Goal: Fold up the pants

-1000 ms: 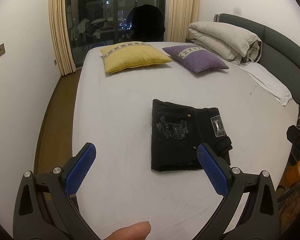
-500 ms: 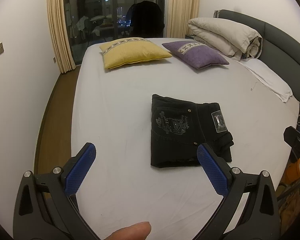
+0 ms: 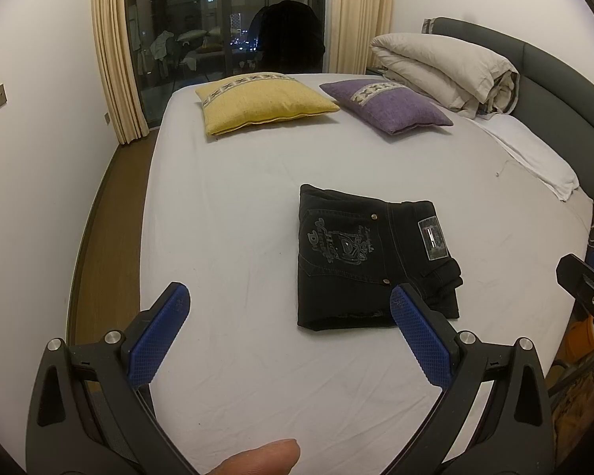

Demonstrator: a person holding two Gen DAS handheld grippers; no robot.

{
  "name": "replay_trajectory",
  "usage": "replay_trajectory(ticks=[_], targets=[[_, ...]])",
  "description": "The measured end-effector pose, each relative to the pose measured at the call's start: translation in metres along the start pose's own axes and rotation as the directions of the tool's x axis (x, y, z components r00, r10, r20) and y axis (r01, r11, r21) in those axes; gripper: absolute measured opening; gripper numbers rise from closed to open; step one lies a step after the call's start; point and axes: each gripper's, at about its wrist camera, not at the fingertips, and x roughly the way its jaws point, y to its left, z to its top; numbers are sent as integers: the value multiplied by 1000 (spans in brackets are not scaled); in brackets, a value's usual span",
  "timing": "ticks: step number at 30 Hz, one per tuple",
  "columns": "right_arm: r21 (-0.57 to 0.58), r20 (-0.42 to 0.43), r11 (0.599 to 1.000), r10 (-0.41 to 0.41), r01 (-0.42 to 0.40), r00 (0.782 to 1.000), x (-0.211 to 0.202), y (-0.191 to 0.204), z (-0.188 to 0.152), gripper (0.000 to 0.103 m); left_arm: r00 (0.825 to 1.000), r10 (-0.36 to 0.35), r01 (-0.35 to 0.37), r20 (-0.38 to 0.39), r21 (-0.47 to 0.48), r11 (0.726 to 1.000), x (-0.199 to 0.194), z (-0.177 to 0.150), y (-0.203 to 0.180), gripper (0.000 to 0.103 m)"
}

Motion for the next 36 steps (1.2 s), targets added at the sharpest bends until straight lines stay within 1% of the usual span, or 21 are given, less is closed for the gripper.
replay_trajectory(ticks=[36], targets=[[-10, -17, 1000, 6, -6, 1000, 6, 2, -7, 103, 1000, 1, -1, -3, 2, 1000, 1, -2, -2, 103]])
